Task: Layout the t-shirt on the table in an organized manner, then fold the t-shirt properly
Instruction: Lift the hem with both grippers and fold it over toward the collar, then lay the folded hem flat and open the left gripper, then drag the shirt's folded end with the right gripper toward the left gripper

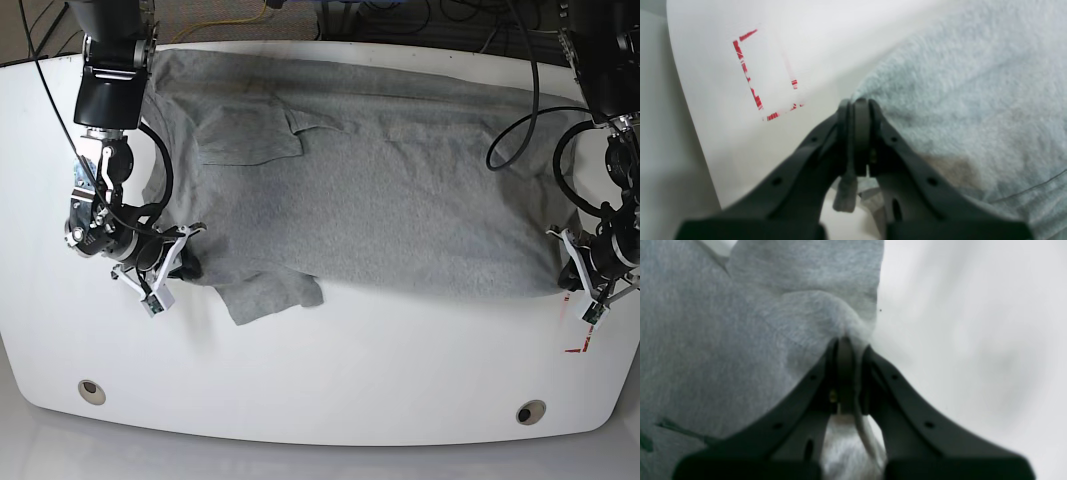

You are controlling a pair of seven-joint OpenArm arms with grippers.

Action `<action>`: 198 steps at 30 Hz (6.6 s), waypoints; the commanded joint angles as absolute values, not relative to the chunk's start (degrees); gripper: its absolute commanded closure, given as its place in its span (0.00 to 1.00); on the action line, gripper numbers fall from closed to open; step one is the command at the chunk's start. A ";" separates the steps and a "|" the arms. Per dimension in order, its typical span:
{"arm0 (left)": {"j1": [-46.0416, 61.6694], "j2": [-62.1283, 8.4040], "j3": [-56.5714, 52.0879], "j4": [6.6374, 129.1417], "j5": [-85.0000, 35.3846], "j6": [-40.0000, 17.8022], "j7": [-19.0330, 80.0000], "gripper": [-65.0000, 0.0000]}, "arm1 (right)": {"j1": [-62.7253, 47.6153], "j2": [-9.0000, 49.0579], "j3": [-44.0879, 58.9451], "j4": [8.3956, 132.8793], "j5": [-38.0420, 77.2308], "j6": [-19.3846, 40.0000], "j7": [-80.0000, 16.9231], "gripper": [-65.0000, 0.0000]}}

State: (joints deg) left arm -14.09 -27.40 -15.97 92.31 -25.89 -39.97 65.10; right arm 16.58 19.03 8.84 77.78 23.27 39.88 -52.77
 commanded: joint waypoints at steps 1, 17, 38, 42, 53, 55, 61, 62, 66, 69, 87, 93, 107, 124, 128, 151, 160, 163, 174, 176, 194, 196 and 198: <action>-15.16 -28.70 -16.48 93.32 -26.15 -40.00 64.04 1.00 | 17.89 20.00 9.27 80.92 24.22 40.00 -52.35 1.00; -14.81 -30.20 -16.84 93.67 -26.59 -40.00 64.04 1.00 | 11.91 19.47 14.02 95.34 24.31 40.00 -59.91 1.00; -3.21 -31.69 -16.84 97.71 -26.33 -40.00 63.87 1.00 | -5.49 19.38 14.02 109.76 24.31 40.00 -60.00 1.00; -0.66 -31.69 -16.84 98.51 -26.33 -40.00 63.87 1.00 | -8.48 19.38 14.02 111.43 24.31 40.00 -60.00 1.00; 3.56 -31.87 -16.84 98.42 -26.24 -40.00 63.78 1.00 | -12.70 19.38 17.36 111.34 24.31 40.00 -60.00 0.99; 4.26 -32.66 -16.84 98.42 -26.24 -40.00 63.78 1.00 | -12.88 19.38 17.45 111.43 24.31 40.00 -60.00 0.99; 5.32 -33.27 -16.84 98.33 -26.24 -40.00 63.78 1.00 | -14.90 19.38 17.45 111.43 24.31 40.00 -60.00 0.99; 5.58 -33.36 -16.84 98.24 -26.24 -40.00 63.78 1.00 | -15.25 19.38 17.45 111.43 24.31 40.00 -60.00 0.99; 5.93 -33.36 -16.84 98.24 -26.24 -40.00 63.78 1.00 | -16.22 19.38 17.45 111.43 24.31 40.00 -60.00 0.99; 5.93 -33.36 -16.84 98.24 -26.24 -40.00 63.78 1.00 | -16.92 19.38 17.45 111.52 24.31 40.00 -60.00 0.99; 8.66 -33.36 -16.57 98.07 -26.15 -40.00 63.78 0.84 | -17.98 19.38 17.54 111.52 24.31 40.00 -60.00 0.64; 8.48 -33.36 -16.84 98.07 -26.15 -40.00 63.87 0.56 | -17.98 19.30 17.54 111.69 24.31 40.00 -60.00 0.21; 6.64 -33.01 -22.90 98.59 -26.68 -40.00 64.22 0.53 | -11.21 14.55 22.55 112.04 24.04 40.00 -60.00 0.05; 2.42 -33.01 -26.33 98.51 -26.51 -40.00 64.31 0.53 | 6.90 12.97 18.86 86.46 24.22 40.00 -57.10 0.06; 2.33 -33.01 -26.77 98.33 -26.51 -40.00 64.31 0.53 | 8.66 12.97 18.15 81.98 24.13 40.00 -55.34 0.06; 2.42 -32.92 -26.77 98.07 -26.51 -40.00 64.13 0.53 | 7.78 9.63 10.42 76.53 24.31 40.00 -52.00 0.06; 2.42 -32.92 -26.77 98.07 -26.42 -40.00 64.13 0.53 | 7.08 9.36 9.89 76.53 24.31 40.00 -52.00 0.26; 2.42 -32.92 -26.77 98.07 -26.42 -40.00 64.13 0.53 | 7.08 9.36 9.89 76.53 24.31 40.00 -52.00 0.49; 2.42 -31.87 -26.68 98.07 -26.15 -40.00 64.13 0.53 | 7.34 9.36 9.80 79.08 24.31 40.00 -52.00 0.99; 2.42 -31.78 -26.68 98.07 -26.15 -40.00 64.13 0.53 | 6.99 9.36 9.80 81.98 24.40 40.00 -52.44 1.00; 2.33 -31.69 -26.59 98.07 -26.15 -40.00 64.04 0.53 | -0.13 13.58 9.98 101.32 55.96 40.00 -66.77 1.00; 2.33 -31.69 -26.59 98.07 -26.15 -40.00 64.04 0.53 | -2.07 14.81 9.89 102.99 59.30 40.00 -67.21 1.00; 2.42 -31.69 -26.59 98.07 -26.15 -40.00 64.04 0.53 | -4.09 15.43 9.89 104.66 62.29 40.00 -67.30 1.00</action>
State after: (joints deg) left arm 3.09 -30.41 -26.20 97.32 -25.85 -39.94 64.88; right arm -3.42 14.37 9.63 102.24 58.74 39.55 -68.45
